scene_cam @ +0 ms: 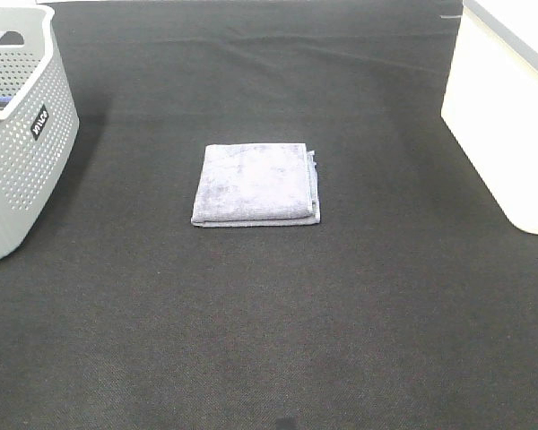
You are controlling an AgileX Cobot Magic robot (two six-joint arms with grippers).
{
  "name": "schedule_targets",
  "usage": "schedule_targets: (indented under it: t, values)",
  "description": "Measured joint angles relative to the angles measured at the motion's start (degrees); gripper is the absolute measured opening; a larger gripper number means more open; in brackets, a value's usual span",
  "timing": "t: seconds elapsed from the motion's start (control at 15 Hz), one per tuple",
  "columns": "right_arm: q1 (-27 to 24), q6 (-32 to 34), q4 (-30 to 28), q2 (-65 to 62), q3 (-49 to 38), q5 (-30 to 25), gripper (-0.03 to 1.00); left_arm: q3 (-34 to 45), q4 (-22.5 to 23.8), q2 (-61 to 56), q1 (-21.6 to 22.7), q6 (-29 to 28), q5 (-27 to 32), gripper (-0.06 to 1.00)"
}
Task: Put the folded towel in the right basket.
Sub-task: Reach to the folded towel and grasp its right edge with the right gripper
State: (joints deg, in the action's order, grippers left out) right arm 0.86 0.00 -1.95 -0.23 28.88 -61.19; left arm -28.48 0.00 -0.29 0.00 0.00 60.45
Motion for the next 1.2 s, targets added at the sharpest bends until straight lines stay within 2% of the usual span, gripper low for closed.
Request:
schedule_targets:
  t: [1.2]
  values:
    - [0.00,0.00,0.00,0.00,0.00,0.00,0.73,0.00,0.00,0.00,0.00,0.00,0.00,0.97]
